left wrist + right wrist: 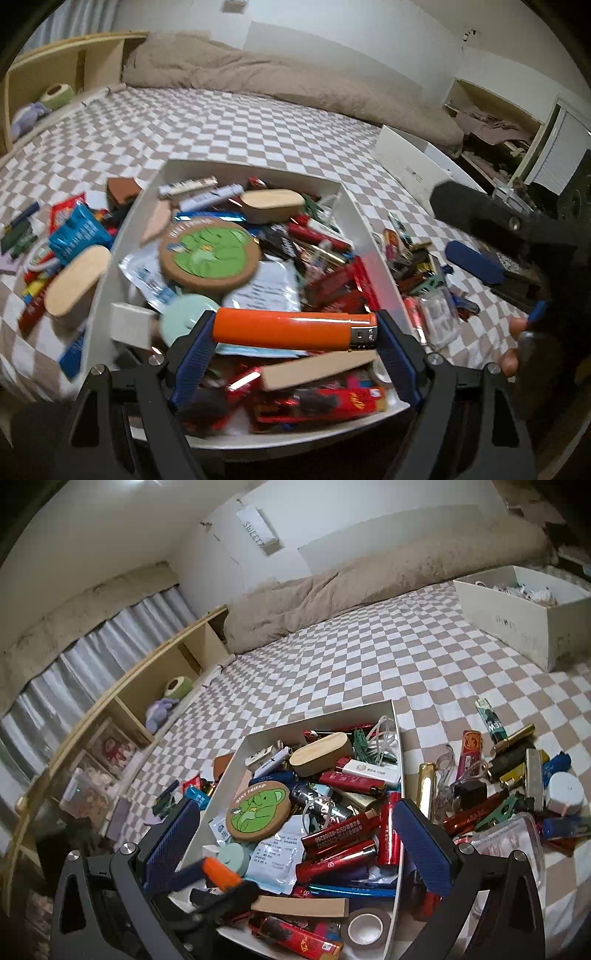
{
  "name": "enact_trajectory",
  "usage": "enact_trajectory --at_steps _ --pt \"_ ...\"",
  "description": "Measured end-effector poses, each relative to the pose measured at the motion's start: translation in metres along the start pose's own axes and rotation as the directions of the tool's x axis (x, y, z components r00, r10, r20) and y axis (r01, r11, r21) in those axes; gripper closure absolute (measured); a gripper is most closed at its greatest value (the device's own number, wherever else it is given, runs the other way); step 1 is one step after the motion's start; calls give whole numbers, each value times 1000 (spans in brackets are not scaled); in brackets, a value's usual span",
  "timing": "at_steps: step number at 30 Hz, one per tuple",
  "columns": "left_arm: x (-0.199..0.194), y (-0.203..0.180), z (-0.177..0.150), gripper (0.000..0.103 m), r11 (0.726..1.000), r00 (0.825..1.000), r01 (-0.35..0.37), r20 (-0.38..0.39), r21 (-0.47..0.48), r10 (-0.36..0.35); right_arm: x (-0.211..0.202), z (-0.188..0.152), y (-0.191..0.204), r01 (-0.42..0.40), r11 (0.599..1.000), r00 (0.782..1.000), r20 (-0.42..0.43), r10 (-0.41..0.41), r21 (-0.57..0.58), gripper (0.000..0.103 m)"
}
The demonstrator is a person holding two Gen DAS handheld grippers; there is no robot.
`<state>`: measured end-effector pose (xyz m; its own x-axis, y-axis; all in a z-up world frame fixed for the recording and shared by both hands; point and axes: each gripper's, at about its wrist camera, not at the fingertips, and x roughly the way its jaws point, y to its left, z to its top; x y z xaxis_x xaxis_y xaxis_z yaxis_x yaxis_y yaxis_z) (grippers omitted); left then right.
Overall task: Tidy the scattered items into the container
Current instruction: 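Open the left gripper to drop the orange lighter into the tray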
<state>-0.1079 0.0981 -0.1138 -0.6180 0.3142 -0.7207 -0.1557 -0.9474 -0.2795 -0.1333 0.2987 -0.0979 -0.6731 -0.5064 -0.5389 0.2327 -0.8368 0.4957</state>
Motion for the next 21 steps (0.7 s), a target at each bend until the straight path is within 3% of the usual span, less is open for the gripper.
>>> enact_trajectory --at_steps 9,10,11,12,21 --pt "9 -16 1 19 1000 1000 -16 11 -10 16 -8 0 -13 -48 998 999 22 47 52 0" --pt "9 -16 2 16 1000 1000 -9 13 -16 9 -8 0 -14 -47 998 999 22 46 53 0" --pt "9 -15 3 6 1000 1000 -10 17 -24 10 -8 0 -13 -40 998 999 21 39 51 0" --pt "8 -14 4 2 999 1000 -16 24 -32 17 -8 0 -13 -34 998 999 20 33 48 0" --pt "-1 9 8 0 993 995 -76 53 -92 81 -4 -3 -10 -22 999 1000 8 22 30 0"
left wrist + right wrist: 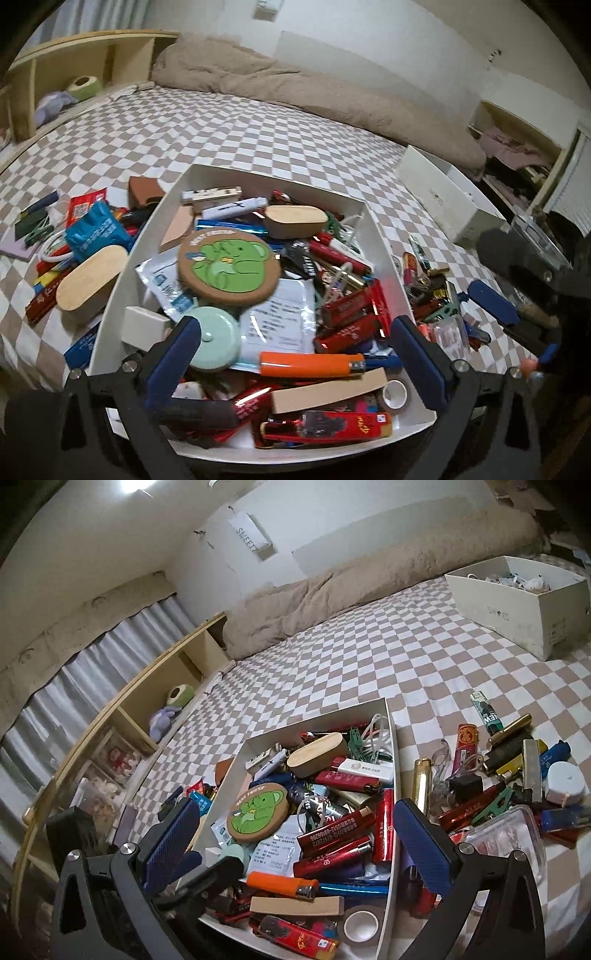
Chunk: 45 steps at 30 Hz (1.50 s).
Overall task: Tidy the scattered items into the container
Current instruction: 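Open the left gripper to drop the orange lighter into the tray, then withdraw both tools from the tray back toward the remaining items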
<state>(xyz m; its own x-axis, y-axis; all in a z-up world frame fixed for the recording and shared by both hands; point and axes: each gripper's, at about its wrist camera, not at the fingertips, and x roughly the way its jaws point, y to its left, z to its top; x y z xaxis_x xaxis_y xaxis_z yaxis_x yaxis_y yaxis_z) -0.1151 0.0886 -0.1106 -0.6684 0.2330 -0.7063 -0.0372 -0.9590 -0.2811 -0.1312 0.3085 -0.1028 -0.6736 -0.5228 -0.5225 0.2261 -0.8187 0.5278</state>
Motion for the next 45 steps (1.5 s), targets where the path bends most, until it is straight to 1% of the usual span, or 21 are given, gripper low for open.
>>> enact_trajectory --at_steps 8,11,19,23,29,36,45 --pt "-3 14 1 0 999 999 -31 8 -15 31 3 -2 6 1 1000 1000 -7 -1 -31 0" --pt "-7 17 4 0 999 998 -54 26 -9 54 3 -3 8 5 999 1000 -12 -6 -39 0" --pt "-17 29 14 0 995 994 -95 60 -7 96 2 -5 14 29 997 999 -17 -30 -69 0" --pt "-22 34 17 0 994 992 -108 70 -6 108 0 -7 18 55 994 998 -17 -56 -99 0" --pt "-30 39 17 0 994 991 -109 82 -7 109 -2 -13 25 85 988 996 -22 -88 -129 0" --pt "-40 44 14 0 992 988 -128 92 4 127 -5 -23 36 129 976 991 -22 -135 -174 0" --pt "-46 42 10 0 991 988 -129 95 25 126 -9 -41 36 155 974 985 -48 -165 -165 0"
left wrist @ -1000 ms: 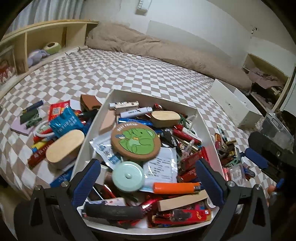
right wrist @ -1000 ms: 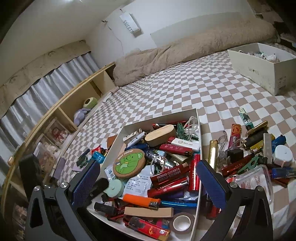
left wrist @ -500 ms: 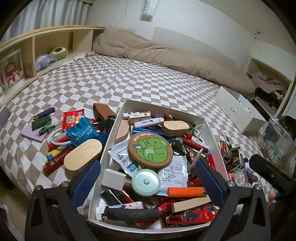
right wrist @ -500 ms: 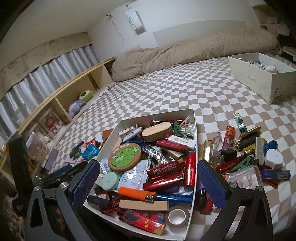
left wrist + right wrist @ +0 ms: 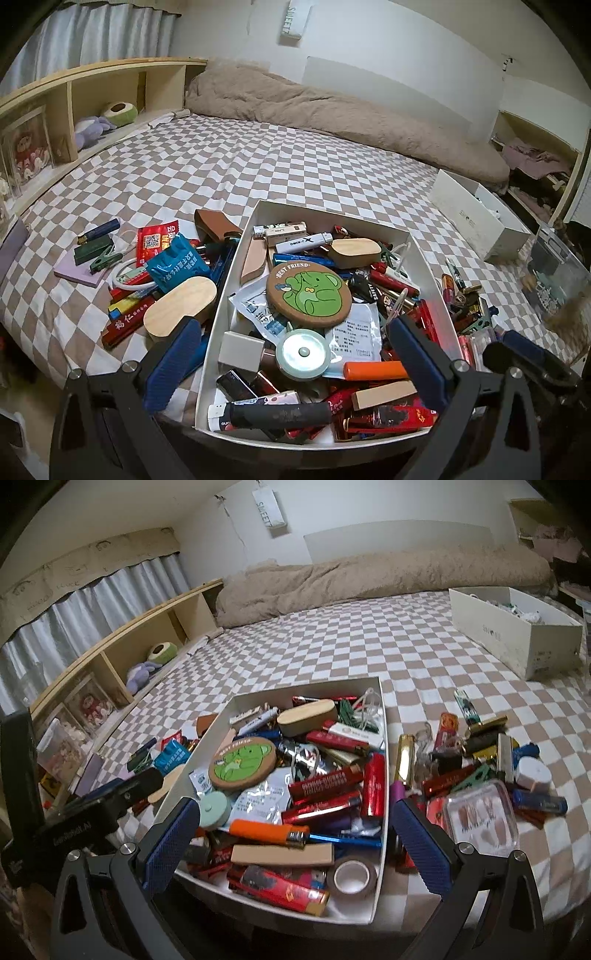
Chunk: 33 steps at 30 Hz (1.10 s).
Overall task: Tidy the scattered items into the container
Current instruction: 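Withdraw both tools from the tray back toward the remaining items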
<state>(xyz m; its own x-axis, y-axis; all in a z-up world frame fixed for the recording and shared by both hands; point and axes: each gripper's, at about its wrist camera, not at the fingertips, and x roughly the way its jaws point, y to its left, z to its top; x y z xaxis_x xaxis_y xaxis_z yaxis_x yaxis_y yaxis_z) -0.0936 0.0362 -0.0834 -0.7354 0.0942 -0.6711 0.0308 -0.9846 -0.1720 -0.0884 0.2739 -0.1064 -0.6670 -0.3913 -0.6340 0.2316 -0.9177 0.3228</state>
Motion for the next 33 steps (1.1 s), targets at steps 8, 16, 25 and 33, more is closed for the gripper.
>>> enact_trajectory --at_steps 8,16,25,33 --pt "-10 -2 -4 0 1000 1000 -10 16 27 10 -13 -5 3 25 1000 1000 14 -25 1 0" --pt "-26 -5 -4 0 998 999 -22 47 63 19 -28 -7 9 46 999 998 36 -46 -6 0" --pt "-39 6 -5 0 999 998 -14 69 34 12 -37 -9 20 71 997 996 47 -69 -34 0" --pt "-48 22 -4 0 1000 998 1 60 11 -2 -48 -8 24 86 995 994 75 -82 -43 0"
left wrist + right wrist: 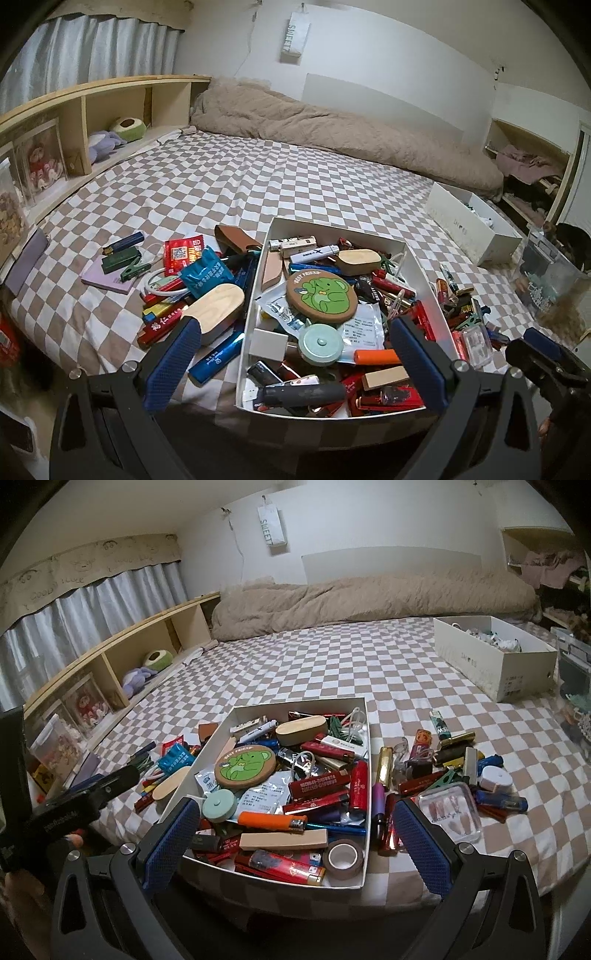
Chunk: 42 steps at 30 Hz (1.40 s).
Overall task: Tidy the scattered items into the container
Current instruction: 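Withdraw both tools from the tray back toward the remaining items, then move right tool to blue clear lighter while left tool approaches red printed tube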
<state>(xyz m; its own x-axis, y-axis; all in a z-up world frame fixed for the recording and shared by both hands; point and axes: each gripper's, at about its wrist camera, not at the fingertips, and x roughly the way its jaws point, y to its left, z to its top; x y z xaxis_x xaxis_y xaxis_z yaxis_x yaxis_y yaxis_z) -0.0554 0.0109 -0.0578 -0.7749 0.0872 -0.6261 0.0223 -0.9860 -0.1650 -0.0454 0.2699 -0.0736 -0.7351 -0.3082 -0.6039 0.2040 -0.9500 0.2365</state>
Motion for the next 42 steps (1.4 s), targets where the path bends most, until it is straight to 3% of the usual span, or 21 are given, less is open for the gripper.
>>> enact_trajectory --at_steps 15,22,31,42 --pt "-6 46 7 0 996 997 -79 18 -28 80 -6 -2 -41 85 992 996 1 -85 93 0" --pt "2 72 5 0 992 994 -107 -21 -61 105 -7 -4 -68 140 978 990 -5 -141 152 0" --pt "9 105 0 0 972 973 -228 -45 -55 225 -4 -8 -95 237 961 972 -34 -234 142 0" --pt "25 141 -16 0 957 953 -288 -107 -44 282 9 -18 -123 287 952 956 -98 -277 108 0"
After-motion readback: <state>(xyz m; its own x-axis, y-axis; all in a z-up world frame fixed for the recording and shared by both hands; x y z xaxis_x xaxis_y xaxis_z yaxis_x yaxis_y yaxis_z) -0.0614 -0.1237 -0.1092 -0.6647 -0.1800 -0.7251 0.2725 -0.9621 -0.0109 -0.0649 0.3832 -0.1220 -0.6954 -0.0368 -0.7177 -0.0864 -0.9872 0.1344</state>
